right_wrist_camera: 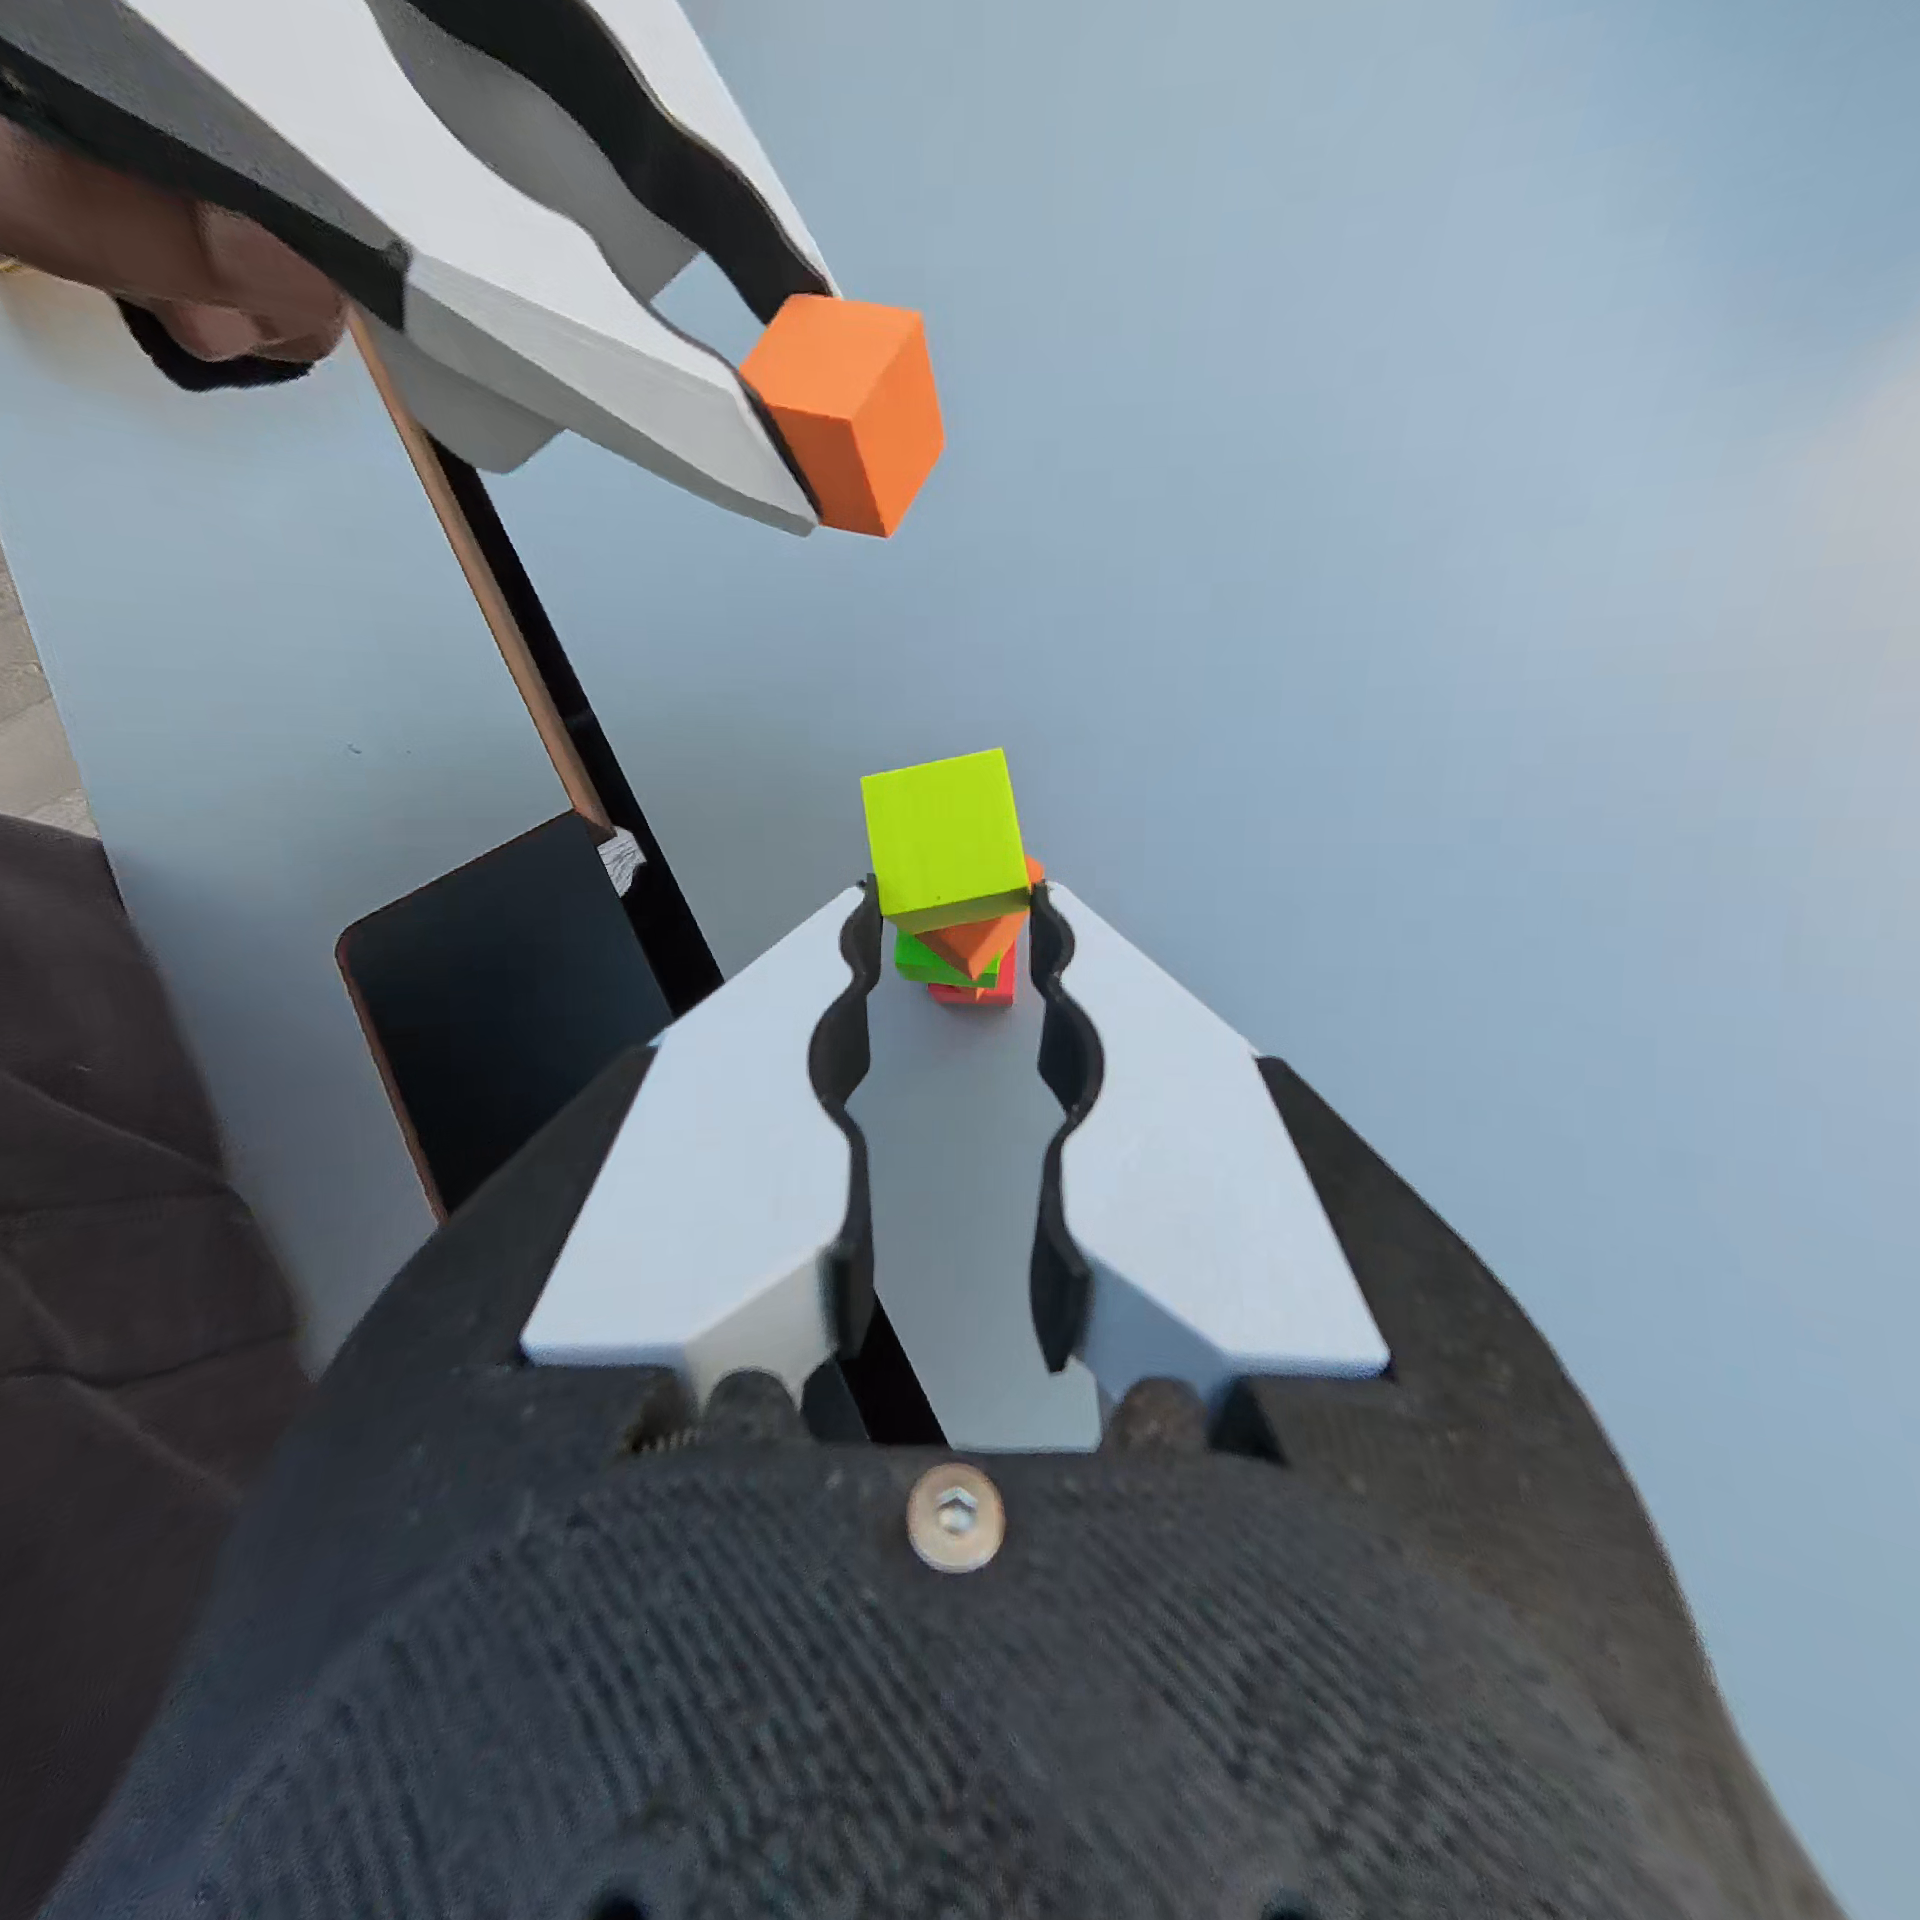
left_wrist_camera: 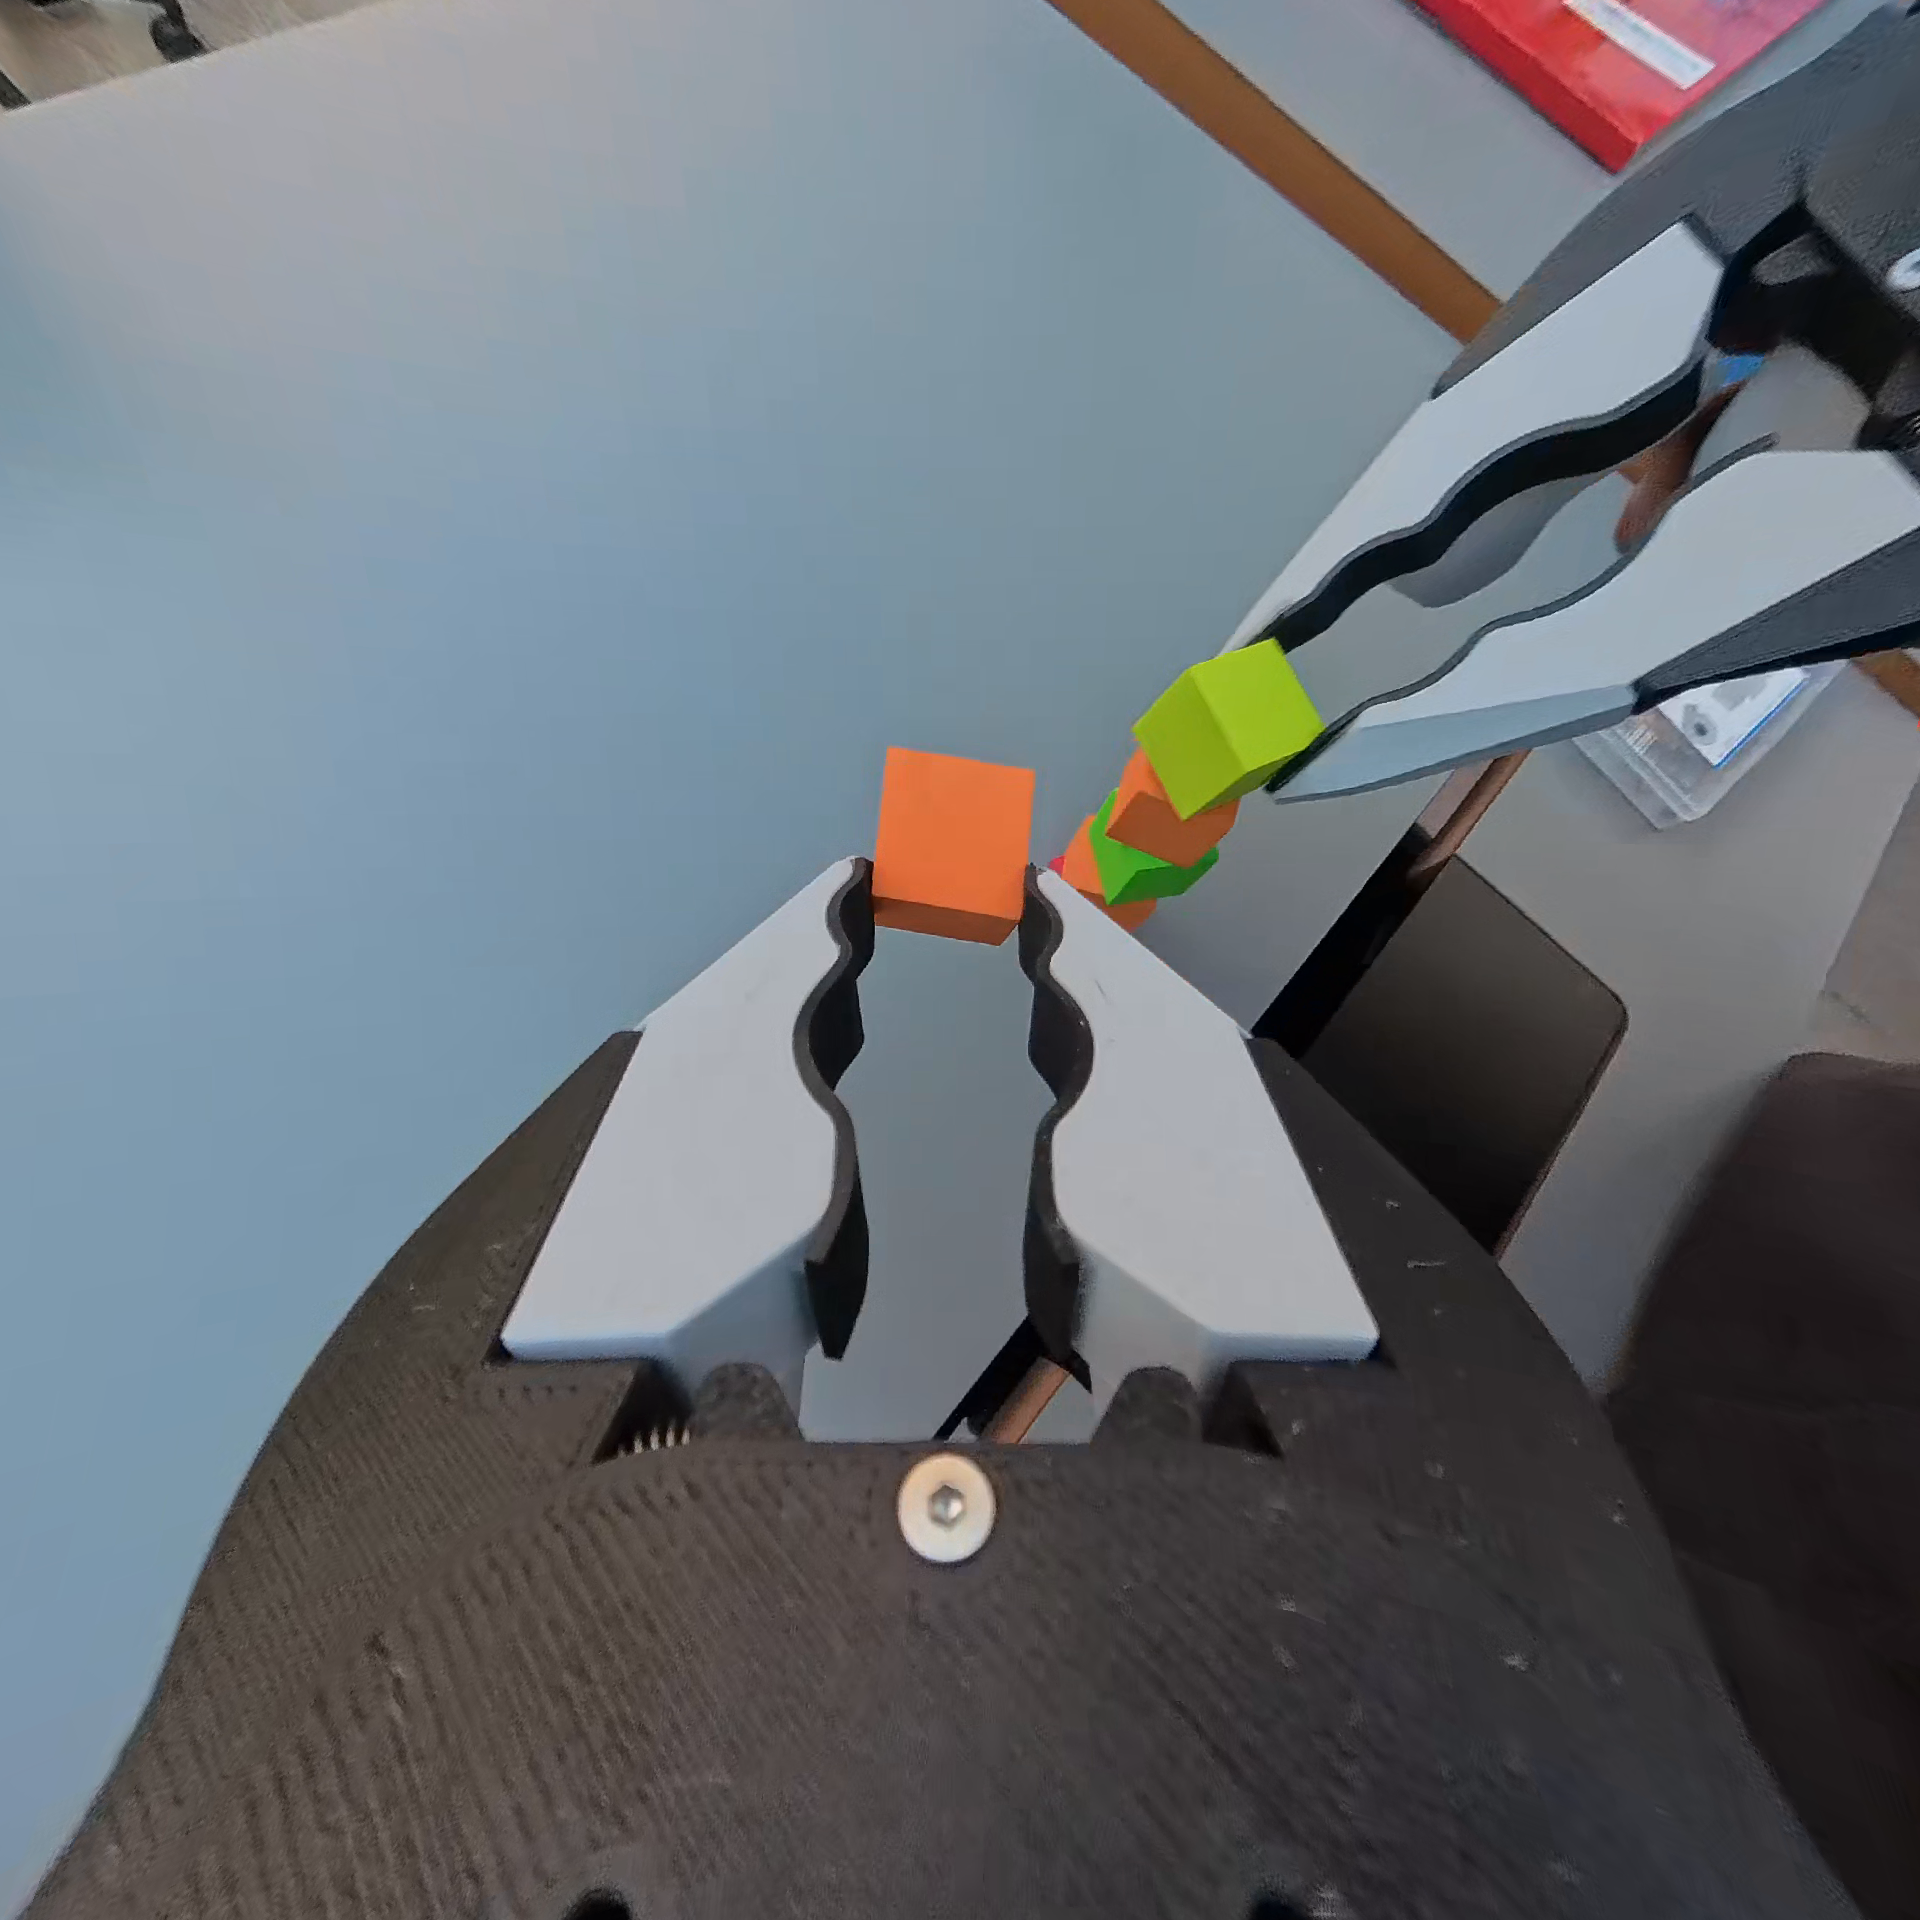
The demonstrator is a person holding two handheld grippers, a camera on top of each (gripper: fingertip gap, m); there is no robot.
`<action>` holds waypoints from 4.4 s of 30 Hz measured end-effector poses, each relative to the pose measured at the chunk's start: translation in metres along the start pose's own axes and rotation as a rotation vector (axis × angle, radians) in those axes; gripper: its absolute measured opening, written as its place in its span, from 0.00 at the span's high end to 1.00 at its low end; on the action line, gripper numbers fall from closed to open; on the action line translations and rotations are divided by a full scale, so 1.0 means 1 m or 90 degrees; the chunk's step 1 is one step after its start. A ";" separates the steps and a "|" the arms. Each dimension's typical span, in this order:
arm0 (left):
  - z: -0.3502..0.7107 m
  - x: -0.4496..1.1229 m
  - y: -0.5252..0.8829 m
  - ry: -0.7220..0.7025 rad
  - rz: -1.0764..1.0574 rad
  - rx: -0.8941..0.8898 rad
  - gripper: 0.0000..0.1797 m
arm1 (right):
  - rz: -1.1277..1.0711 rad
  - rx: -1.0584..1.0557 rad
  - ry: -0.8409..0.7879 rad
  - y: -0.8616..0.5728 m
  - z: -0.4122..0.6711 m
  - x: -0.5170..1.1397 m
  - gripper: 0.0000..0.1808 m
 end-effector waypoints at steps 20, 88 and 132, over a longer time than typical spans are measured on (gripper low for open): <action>0.026 0.035 -0.071 0.011 -0.087 0.057 0.86 | -0.073 0.125 -0.021 0.004 -0.029 -0.046 0.75; -0.164 -0.013 -0.015 0.182 0.119 -0.189 0.77 | -0.016 0.124 0.050 0.077 -0.072 0.019 0.88; -0.036 0.032 -0.071 0.111 -0.400 -0.369 0.78 | -0.094 -0.117 0.220 -0.017 -0.104 -0.012 0.84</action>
Point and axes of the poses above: each gripper's, where its closed fingertips meet, x out along the fingers, z out of its top, y = z × x across the jaws, the point moved 1 cm from there along -x, back along the fingers, and after that the axes turned 4 degrees about -x, right-handed, at the moved point
